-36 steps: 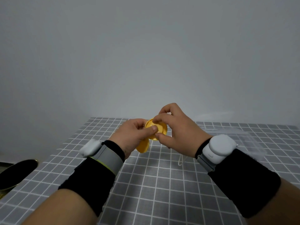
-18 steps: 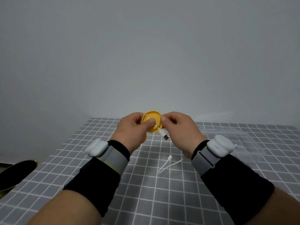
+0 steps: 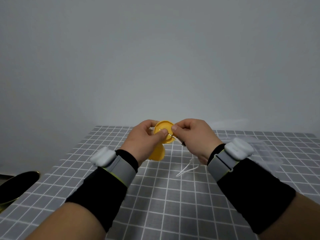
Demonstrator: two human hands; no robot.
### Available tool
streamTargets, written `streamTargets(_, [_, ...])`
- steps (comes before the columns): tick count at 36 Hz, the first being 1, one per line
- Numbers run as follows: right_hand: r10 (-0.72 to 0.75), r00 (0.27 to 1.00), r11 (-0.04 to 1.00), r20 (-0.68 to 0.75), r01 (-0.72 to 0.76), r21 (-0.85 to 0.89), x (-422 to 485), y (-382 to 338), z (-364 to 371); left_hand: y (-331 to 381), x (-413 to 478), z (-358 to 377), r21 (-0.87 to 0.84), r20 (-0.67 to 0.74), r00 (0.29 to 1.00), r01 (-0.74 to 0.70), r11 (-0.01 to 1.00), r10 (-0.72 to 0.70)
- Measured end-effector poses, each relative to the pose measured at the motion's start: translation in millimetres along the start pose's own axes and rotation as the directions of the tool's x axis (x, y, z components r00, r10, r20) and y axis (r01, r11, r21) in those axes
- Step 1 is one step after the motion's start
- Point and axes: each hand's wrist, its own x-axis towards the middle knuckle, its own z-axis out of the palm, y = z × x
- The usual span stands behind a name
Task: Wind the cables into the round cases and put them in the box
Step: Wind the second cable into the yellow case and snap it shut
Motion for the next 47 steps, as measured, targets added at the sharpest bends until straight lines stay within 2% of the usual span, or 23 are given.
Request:
streamTargets(3, [-0.067, 0.994, 0.982, 0.090, 0.082, -0.172, 0, -6, -7, 7, 4, -8, 0.163, 0.116, 0.991, -0.086, 0.983, 0.068])
streamTargets(7, [-0.097, 0.970, 0.914, 0.223, 0.175, -0.365, 3, -17, -14, 27, 3, -17, 0.430, 0.263, 0.960, -0.205, 0.879, 0.095])
streamTargets(9, [-0.087, 0.962, 0.905, 0.260, 0.185, -0.383, 5, -19, -16, 32, 3, -19, 0.489, 0.293, 0.953, -0.214, 0.846, 0.072])
streamTargets(12, [-0.098, 0.959, 0.893, 0.267, 0.203, -0.402, 5, -18, -15, 30, 4, -18, 0.523, 0.260, 0.961, -0.225, 0.822, 0.098])
streamTargets(22, [-0.163, 0.984, 0.839, 0.076, 0.179, -0.514, 6, -7, -11, 16, 7, -15, 0.278, 0.058, 0.987, -0.158, 0.947, 0.148])
streamTargets(27, [-0.081, 0.997, 0.962, -0.006, 0.076, -0.264, 6, -3, -3, 15, 7, -11, 0.116, -0.029, 0.990, -0.136, 0.984, 0.141])
streamTargets(35, [-0.017, 1.000, 0.998, -0.011, 0.016, -0.062, 1, -3, 12, 3, 6, -1, -0.088, -0.147, 0.985, -0.100, 0.991, 0.086])
streamTargets(38, [0.004, 1.000, 1.000, -0.012, -0.004, -0.002, 1, -2, 14, -1, 4, 5, -0.222, -0.154, 0.988, -0.057, 0.973, 0.022])
streamTargets(41, [0.102, 0.994, 0.991, 0.036, -0.105, 0.079, 4, -1, 12, -7, 2, 9, -0.326, -0.135, 0.990, -0.011, 0.945, -0.035])
streamTargets(47, [0.104, 0.992, 0.994, 0.071, -0.106, 0.032, 1, 1, 4, -7, 0, 4, -0.327, 0.005, 0.999, 0.046, 0.944, -0.047])
